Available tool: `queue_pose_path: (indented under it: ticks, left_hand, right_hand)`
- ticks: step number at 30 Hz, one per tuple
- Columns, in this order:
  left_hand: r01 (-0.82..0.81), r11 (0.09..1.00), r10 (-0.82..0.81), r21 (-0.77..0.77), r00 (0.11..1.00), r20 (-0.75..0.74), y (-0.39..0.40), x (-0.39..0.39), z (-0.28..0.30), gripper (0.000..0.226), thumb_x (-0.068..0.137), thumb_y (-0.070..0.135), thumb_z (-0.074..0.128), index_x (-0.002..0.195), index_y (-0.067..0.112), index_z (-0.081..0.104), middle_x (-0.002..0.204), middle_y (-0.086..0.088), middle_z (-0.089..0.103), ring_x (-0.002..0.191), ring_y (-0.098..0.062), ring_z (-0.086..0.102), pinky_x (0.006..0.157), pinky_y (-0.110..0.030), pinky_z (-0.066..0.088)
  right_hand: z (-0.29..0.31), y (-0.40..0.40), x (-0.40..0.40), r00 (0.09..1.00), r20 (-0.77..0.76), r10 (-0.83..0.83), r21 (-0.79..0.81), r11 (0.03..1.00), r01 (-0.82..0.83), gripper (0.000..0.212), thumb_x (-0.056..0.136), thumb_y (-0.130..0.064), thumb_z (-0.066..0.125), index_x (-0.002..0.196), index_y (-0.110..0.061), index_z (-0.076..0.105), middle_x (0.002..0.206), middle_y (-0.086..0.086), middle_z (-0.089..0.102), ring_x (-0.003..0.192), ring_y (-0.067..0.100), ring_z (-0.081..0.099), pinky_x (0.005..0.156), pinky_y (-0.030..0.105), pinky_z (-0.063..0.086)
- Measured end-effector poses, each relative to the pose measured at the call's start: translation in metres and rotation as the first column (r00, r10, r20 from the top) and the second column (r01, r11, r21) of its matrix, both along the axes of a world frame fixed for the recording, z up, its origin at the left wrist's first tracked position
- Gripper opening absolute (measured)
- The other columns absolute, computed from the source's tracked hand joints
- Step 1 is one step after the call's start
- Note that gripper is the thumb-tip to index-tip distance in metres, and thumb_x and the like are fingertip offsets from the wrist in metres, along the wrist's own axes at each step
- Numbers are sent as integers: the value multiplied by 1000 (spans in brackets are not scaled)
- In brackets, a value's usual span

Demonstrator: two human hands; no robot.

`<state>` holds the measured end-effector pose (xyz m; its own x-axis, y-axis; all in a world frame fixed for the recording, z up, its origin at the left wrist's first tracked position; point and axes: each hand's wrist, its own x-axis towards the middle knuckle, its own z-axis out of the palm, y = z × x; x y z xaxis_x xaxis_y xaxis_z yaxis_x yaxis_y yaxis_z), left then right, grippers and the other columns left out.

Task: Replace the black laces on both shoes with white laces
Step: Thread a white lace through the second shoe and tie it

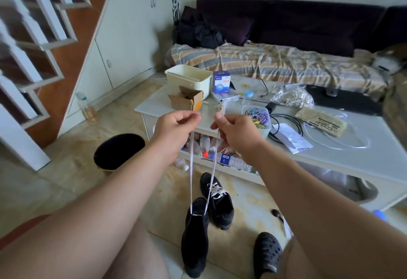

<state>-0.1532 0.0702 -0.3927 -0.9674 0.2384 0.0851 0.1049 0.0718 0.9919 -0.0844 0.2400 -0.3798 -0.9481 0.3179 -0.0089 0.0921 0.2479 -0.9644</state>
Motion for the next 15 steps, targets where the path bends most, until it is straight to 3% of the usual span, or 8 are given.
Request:
queue_pose_path:
  ticks: [3, 5, 7, 9, 11, 15]
  left_hand:
    - [-11, 1000, 11, 12, 1000, 28, 0, 2, -2, 7, 90, 38, 81, 96, 34, 82, 95, 12, 80, 97, -14, 73, 92, -39, 59]
    - [-5, 1000, 4, 25, 999, 32, 0, 2, -3, 10, 91, 39, 80, 98, 32, 82, 90, 8, 79, 92, -19, 73, 87, -43, 62]
    - [-4, 997, 0, 71, 998, 67, 2, -1, -7, 7, 97, 31, 74, 97, 26, 79, 80, 2, 74, 78, -20, 71, 73, -41, 62]
    - [-28, 996, 17, 82, 990, 138, 5, -6, -15, 11, 104, 23, 65, 99, 21, 75, 74, -2, 62, 59, -14, 60, 54, -30, 52]
    - [-41, 999, 46, -33, 983, 176, 10, -15, -31, 16, 107, 26, 58, 102, 23, 72, 77, -1, 59, 50, -11, 49, 49, -25, 37]
    - [77, 912, 27, -402, 968, 248, 17, -27, -91, 10, 103, 35, 60, 102, 29, 68, 82, 1, 62, 51, -12, 47, 43, -19, 32]
  right_hand:
    - [-5, -3, -2, 999, -16, -31, -2, 1000, 31, 36, 101, -49, 62, 83, -22, 78, 49, -12, 48, 62, 29, 55, 60, 37, 48]
    - [-9, -2, -3, 998, -24, -56, -18, 998, 56, 37, 101, -49, 61, 82, -21, 77, 52, -13, 52, 63, 24, 53, 64, 37, 48]
    - [-12, 0, -5, 998, -36, -57, -79, 995, 54, 42, 103, -46, 59, 76, -18, 73, 61, -5, 60, 68, 23, 55, 69, 40, 48]
    - [-19, 3, -9, 999, -30, -36, -182, 983, 30, 42, 107, -37, 54, 77, -10, 67, 62, 3, 62, 67, 26, 60, 69, 39, 49]
    - [-31, 4, -12, 1000, 3, -8, -235, 972, 9, 40, 109, -33, 51, 81, -7, 64, 59, 6, 58, 57, 24, 58, 60, 33, 50]
    - [-90, 8, -29, 989, 150, 2, -141, 990, 20, 38, 107, -38, 55, 84, -11, 68, 58, 3, 46, 46, 14, 40, 51, 27, 41]
